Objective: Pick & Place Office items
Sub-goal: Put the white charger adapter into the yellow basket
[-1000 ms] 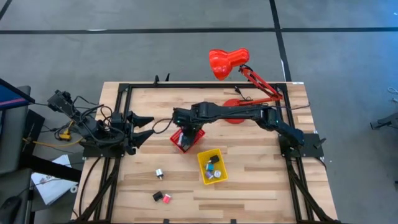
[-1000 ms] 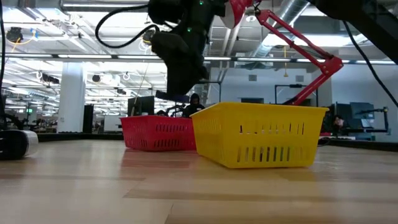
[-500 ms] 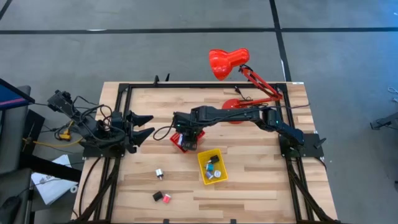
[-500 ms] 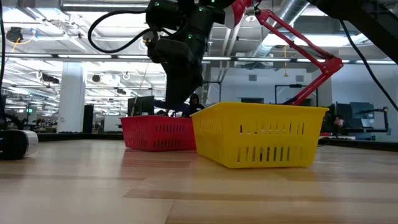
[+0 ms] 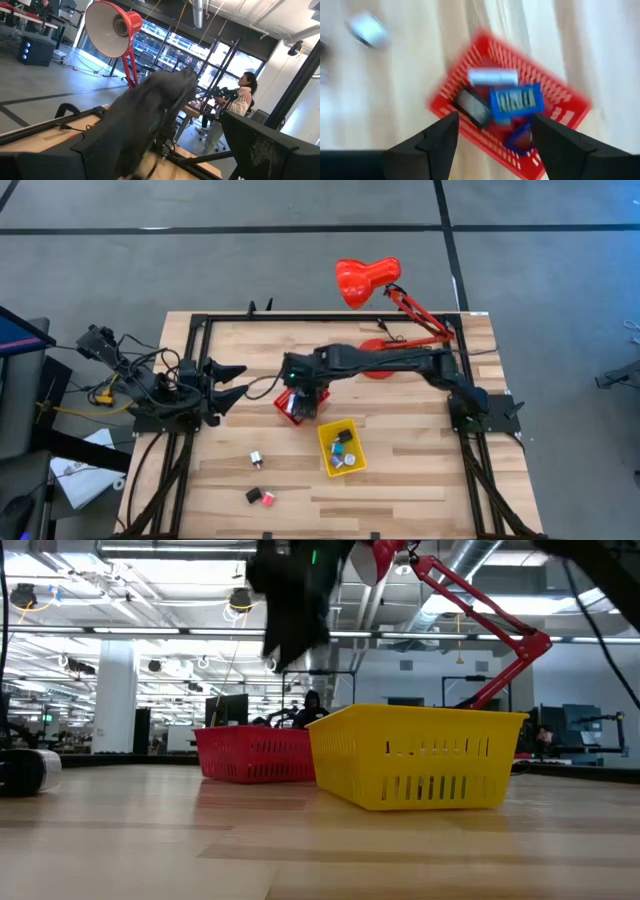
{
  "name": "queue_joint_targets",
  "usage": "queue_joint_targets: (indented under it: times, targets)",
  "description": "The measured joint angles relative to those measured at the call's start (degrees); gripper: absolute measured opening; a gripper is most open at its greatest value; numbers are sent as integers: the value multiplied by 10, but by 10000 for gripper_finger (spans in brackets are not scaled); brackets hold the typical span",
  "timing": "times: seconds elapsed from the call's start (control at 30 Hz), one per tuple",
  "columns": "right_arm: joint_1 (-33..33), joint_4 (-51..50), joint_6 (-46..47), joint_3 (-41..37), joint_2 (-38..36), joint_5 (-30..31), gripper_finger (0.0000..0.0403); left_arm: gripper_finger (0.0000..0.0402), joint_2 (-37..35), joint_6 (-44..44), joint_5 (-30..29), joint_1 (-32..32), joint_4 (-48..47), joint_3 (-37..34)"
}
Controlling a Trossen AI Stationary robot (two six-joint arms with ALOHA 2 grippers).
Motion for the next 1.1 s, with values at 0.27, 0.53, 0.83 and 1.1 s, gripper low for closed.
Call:
queue_joint_targets:
  times: [0.27,0.53,0.83,1.1]
  targets:
    - [35,106,3,-2,-139,45,239,324,0,0,2,0,-14,0]
    - [85,106,-39,-2,-234,72,240,324,0,-59,2,0,-87,0]
    - [135,262,-41,-111,-300,73,240,324,25,-79,1,0,-105,0]
    - [165,514,63,-385,-449,98,240,324,52,-147,28,0,-165,0]
